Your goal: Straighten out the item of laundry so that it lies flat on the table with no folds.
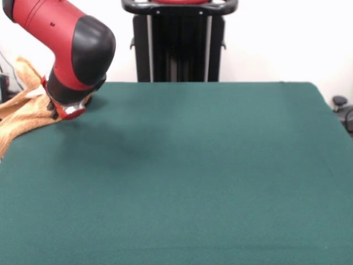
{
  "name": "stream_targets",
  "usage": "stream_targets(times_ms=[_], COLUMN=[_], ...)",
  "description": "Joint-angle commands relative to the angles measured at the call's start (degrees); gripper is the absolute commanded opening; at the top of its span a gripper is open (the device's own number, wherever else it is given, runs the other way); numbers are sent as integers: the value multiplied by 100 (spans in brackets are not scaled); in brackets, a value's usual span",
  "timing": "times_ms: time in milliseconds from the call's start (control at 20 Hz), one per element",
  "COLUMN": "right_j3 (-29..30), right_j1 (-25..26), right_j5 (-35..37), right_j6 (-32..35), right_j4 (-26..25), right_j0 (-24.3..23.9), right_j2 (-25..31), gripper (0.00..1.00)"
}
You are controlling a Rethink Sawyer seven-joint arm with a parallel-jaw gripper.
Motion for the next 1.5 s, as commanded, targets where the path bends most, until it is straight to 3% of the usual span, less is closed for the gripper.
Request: stream_targets(times_ms=[50,350,500,850,1500], right_j3=[-348,-398,-593,-1667,-4131], right_j1=[479,606,725,1244,2251], right_j5=[182,74,620,2537,3640], right_j6=[1624,1634,1872,3152,3474], right_j4=[856,1019,1182,2066,2394], right_j0=[454,619,845,1296,882], right_j2=[967,957,708,141,-154], gripper=[0,0,0,0,0])
